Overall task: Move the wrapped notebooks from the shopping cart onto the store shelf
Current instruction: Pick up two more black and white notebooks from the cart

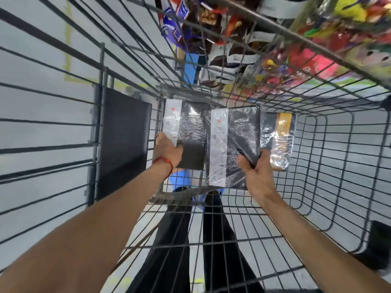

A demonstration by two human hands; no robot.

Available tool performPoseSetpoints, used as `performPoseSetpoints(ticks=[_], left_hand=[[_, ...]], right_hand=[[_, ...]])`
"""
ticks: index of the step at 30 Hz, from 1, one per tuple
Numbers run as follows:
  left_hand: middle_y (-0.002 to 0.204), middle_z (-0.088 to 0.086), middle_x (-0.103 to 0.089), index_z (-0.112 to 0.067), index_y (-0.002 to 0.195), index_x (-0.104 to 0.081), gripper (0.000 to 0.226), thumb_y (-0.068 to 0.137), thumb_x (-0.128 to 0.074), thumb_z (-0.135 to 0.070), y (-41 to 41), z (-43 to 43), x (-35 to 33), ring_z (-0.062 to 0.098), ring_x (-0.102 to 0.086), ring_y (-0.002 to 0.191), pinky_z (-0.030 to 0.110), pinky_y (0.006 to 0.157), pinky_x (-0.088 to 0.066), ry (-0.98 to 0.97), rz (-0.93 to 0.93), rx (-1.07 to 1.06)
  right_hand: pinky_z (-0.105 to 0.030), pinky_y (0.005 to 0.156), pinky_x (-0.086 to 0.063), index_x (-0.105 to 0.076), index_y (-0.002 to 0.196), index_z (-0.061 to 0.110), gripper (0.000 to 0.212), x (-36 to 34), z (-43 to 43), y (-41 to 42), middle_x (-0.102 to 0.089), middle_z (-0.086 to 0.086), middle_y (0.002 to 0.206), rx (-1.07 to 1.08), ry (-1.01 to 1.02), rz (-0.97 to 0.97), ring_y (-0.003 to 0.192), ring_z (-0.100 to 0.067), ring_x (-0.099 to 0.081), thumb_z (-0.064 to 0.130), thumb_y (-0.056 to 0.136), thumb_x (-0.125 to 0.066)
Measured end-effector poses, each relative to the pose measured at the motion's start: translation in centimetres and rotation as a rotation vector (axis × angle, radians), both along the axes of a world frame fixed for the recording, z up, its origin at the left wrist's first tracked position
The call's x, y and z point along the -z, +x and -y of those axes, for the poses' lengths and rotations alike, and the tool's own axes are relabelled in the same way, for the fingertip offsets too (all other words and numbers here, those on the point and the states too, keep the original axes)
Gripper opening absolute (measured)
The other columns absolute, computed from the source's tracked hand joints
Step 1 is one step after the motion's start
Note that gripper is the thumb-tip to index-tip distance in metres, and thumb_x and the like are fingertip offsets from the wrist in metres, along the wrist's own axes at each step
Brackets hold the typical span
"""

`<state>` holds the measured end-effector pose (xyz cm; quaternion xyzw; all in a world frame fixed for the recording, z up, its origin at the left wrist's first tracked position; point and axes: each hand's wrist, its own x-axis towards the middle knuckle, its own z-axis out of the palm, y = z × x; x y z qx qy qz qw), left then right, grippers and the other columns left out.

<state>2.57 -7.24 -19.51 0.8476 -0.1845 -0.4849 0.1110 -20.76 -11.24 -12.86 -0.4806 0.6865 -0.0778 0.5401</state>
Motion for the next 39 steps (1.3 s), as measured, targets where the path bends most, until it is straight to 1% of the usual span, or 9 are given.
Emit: performPoseSetpoints(ticks=[5,17,23,26,29,33,35,37,39], left_hand=[[0.104,0.001,-0.060,-0.014,0.115,-0.047,0.032,0.086,-0.061,-0.011,0.4,-0.9,-0.6,0.020,-0.058,0.086,0.013,0.052,-0.034,-0.026,0.000,-0.003],[0.119,-0.003,-0.050,-0.008,0.139,-0.043,0.051,0.090,-0.059,-0.006,-0.2,-0.6,-1.8,0.013,-0.052,0.107,0.019,0.088,-0.038,-0.107,0.004,-0.095],[0.120,0.008,-0.044,-0.008,0.130,-0.050,0.040,0.092,-0.059,-0.015,-0.4,-1.4,-2.2,0.026,-0.052,0.111,0.034,0.104,-0.043,-0.095,0.057,-0.081],[0.125,0.016,-0.051,-0.014,0.135,-0.050,0.044,0.093,-0.058,-0.021,-0.2,-1.4,-2.3,0.034,-0.057,0.114,0.046,0.104,-0.047,-0.112,0.035,-0.130],[0.136,0.010,-0.046,-0.015,0.145,-0.041,0.052,0.096,-0.059,-0.018,-0.5,-1.4,-3.0,0.024,-0.051,0.122,0.039,0.110,-0.040,-0.112,0.023,-0.169],[0.106,-0.010,-0.048,-0.026,0.134,-0.046,0.044,0.097,-0.056,-0.004,-1.4,-2.2,-3.9,0.008,-0.052,0.092,0.019,0.078,-0.047,-0.141,-0.043,-0.264],[0.100,-0.010,-0.052,-0.025,0.129,-0.050,0.040,0.096,-0.058,-0.005,-1.5,-2.5,-5.1,0.014,-0.054,0.094,0.027,0.084,-0.050,-0.157,-0.023,-0.281],[0.110,-0.004,-0.059,-0.027,0.130,-0.051,0.041,0.095,-0.058,-0.007,-1.6,-3.1,-6.9,0.021,-0.060,0.102,0.038,0.099,-0.050,-0.165,0.001,-0.287],[0.116,0.004,-0.064,-0.026,0.130,-0.052,0.039,0.094,-0.058,-0.010,-1.9,-4.1,-8.6,0.028,-0.062,0.108,0.044,0.102,-0.049,-0.180,0.042,-0.275]], right_hand=[[-0.015,0.071,-0.048,-0.039,0.125,0.019,0.035,0.9,0.4,0.1,-0.066,0.003,0.108,-0.027,-0.010,-0.047,0.092,0.000,-0.063,0.022,0.099,-0.062],[-0.017,0.076,-0.045,-0.042,0.123,0.016,0.034,1.9,0.5,0.0,-0.065,0.005,0.106,-0.042,0.005,-0.077,0.096,-0.008,-0.063,0.025,0.098,-0.063],[-0.025,0.077,-0.049,-0.041,0.122,0.015,0.035,1.8,0.2,0.2,-0.064,-0.002,0.107,-0.063,0.030,-0.060,0.093,-0.015,-0.063,0.029,0.098,-0.062],[-0.033,0.079,-0.049,-0.043,0.115,0.014,0.032,1.9,0.2,0.2,-0.064,-0.012,0.106,-0.091,0.062,-0.063,0.095,-0.023,-0.062,0.034,0.098,-0.061],[-0.039,0.085,-0.047,-0.044,0.108,0.015,0.030,1.5,0.3,0.1,-0.063,-0.015,0.101,-0.120,0.088,-0.068,0.089,-0.023,-0.059,0.039,0.098,-0.060],[-0.026,0.080,-0.049,-0.043,0.122,0.011,0.034,0.7,0.5,-0.6,-0.063,-0.006,0.108,-0.116,0.106,-0.043,0.094,-0.017,-0.060,0.033,0.100,-0.057],[-0.018,0.084,-0.051,-0.043,0.126,0.011,0.034,0.1,0.4,-1.3,-0.065,-0.003,0.106,-0.110,0.112,-0.018,0.095,-0.012,-0.063,0.031,0.101,-0.057],[-0.010,0.076,-0.050,-0.041,0.132,0.010,0.049,-1.5,0.3,-1.9,-0.065,-0.002,0.101,-0.121,0.123,0.021,0.085,-0.001,-0.065,0.040,0.098,-0.060],[-0.034,0.101,-0.049,-0.034,0.145,0.017,0.089,-3.6,0.1,-2.6,-0.064,-0.005,0.123,-0.141,0.115,0.016,0.110,-0.010,-0.063,0.073,0.080,-0.060]])
